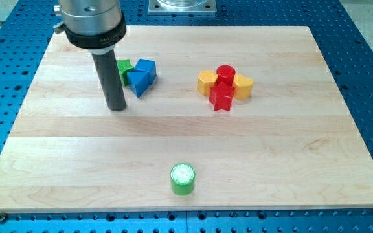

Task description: Adjust the blue triangle to the right of the blue cube

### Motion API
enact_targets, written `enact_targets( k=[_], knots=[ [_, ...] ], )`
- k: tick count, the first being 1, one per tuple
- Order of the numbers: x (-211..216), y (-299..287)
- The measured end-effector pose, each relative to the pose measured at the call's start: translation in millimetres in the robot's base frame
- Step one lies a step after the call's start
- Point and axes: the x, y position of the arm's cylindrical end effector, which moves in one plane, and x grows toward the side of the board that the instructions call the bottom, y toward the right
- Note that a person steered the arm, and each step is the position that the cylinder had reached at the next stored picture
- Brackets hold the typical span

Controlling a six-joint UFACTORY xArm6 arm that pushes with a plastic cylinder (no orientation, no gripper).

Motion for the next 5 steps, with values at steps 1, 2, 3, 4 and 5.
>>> enact_targets(
  k=[1, 2, 3, 4, 5],
  knots=[
    [-6, 9],
    [-33, 48],
    [-62, 85],
    [-63, 89],
    [-72, 101]
  ],
)
